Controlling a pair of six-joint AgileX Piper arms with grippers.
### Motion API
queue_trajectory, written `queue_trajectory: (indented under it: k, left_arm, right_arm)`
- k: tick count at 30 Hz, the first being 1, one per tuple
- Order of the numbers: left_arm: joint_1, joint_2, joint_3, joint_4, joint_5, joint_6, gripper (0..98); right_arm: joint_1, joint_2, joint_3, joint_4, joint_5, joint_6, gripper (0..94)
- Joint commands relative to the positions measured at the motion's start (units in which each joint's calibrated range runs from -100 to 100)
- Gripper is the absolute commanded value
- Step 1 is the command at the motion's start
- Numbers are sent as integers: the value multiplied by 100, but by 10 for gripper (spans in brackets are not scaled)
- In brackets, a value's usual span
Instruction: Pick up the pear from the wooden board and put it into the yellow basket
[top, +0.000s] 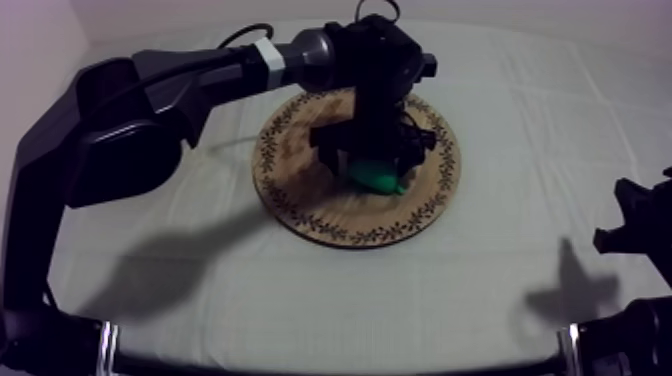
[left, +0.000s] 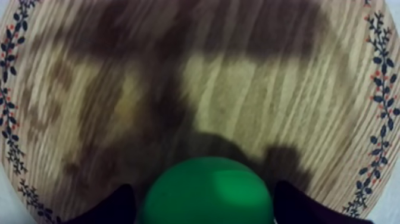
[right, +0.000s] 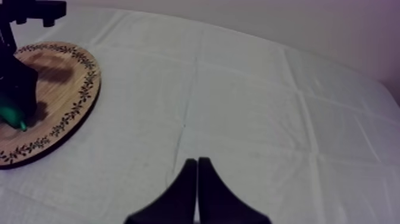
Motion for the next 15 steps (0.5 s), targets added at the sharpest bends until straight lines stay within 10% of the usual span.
queue_trajectory:
  k: [1, 15]
  left_arm:
    - [-3, 5, 0, 5, -2, -6, 786]
    - [-3, -21, 39, -12, -67, -61, 586]
  right_arm:
    - [1, 1, 5, 5, -1, 1, 5]
    - [1, 1, 5, 5, -1, 1, 5]
